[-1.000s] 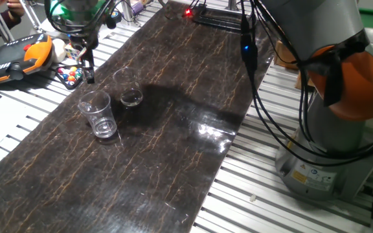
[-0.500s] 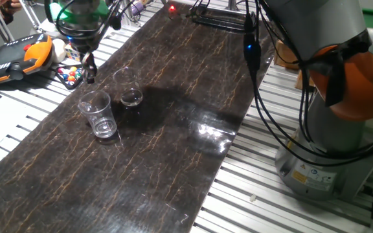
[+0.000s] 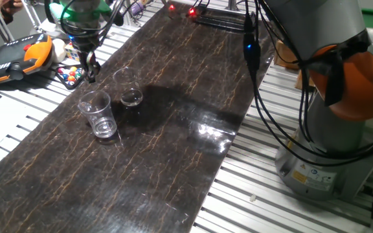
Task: Pour the water from one cup into another empty cup
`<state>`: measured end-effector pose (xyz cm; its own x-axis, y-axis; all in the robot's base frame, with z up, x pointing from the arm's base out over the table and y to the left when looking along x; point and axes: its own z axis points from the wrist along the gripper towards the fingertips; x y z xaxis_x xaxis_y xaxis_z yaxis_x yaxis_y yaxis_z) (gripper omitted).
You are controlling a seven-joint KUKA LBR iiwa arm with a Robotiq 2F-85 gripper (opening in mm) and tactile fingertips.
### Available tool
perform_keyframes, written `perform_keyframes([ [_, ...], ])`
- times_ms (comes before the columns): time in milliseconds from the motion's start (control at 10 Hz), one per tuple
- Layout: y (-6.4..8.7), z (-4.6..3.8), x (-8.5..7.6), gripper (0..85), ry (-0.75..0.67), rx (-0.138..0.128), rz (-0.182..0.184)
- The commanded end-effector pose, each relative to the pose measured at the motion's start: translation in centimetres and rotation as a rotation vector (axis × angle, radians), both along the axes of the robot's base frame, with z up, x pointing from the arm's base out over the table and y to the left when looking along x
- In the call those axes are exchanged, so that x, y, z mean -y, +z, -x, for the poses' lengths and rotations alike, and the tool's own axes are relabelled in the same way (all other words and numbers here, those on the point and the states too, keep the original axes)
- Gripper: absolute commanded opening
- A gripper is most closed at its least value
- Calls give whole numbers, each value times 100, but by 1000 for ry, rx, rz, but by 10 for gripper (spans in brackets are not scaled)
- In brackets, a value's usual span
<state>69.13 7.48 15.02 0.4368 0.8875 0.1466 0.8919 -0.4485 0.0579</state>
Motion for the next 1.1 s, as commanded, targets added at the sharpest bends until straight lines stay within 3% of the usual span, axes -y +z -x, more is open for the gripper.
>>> perform_keyframes([
  [0,-3,0,0,7,1299,10,19],
  [100,-3,0,0,7,1342,16,35],
  [200,-3,0,0,7,1389,5,46],
  [500,-3,0,0,7,1594,-15,28],
  [700,-3,0,0,7,1703,15,-8],
  [1000,-3,0,0,7,1811,20,-27],
])
